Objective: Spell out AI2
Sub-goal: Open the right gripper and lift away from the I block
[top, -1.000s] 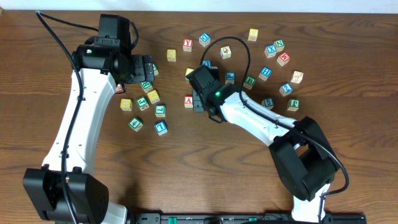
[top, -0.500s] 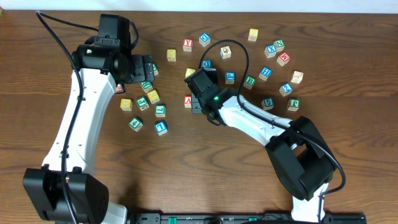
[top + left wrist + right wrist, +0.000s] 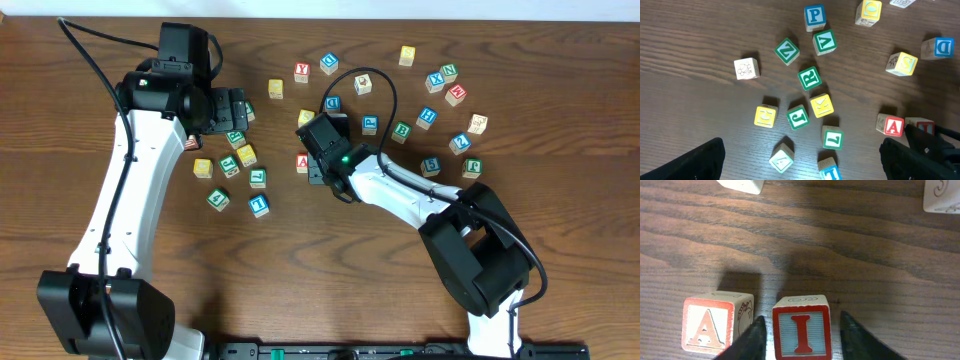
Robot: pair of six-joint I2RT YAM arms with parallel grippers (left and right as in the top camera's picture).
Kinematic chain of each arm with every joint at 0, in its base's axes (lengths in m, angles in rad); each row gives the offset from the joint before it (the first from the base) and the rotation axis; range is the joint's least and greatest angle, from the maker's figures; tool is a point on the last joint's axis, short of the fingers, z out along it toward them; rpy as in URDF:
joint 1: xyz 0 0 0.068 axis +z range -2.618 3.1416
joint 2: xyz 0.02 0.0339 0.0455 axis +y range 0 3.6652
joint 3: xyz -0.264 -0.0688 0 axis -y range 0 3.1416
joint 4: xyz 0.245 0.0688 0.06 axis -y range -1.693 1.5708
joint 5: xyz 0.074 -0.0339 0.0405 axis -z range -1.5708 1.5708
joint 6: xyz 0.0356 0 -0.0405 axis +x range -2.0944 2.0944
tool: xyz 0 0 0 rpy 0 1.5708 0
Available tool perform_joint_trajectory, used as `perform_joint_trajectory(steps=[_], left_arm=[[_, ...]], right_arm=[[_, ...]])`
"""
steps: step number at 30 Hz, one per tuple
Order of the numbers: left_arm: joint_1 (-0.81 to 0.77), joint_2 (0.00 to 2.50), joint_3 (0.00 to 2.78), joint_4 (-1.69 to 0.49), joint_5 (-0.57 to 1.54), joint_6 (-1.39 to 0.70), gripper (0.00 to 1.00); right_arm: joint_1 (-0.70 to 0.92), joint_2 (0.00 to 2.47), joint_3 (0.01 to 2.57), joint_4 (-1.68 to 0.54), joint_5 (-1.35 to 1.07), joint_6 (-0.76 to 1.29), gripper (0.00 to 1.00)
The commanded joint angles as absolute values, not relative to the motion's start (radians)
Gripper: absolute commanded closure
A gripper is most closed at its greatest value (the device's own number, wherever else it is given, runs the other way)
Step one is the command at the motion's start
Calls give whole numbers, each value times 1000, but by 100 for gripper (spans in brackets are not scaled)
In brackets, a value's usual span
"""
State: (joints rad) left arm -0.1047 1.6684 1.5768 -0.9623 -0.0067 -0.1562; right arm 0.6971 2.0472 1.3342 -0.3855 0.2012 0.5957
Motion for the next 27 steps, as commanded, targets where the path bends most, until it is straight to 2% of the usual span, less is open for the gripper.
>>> perform_joint_trajectory(steps=[1,4,14,27], left_arm=[[-99,1659,1597,-964,-19,-150,2],[-99,1659,1597,-964,-19,-150,2],[-99,1659,1597,-964,-19,-150,2],[-99,1659,1597,-964,-19,-150,2]], right_arm=[[702,2053,1328,-373,207,598,52],[702,2052,1355,-379,206,593,47],[656,1909,1452,-472,276,524,46],[417,1819,1452,-633,216,444,45]])
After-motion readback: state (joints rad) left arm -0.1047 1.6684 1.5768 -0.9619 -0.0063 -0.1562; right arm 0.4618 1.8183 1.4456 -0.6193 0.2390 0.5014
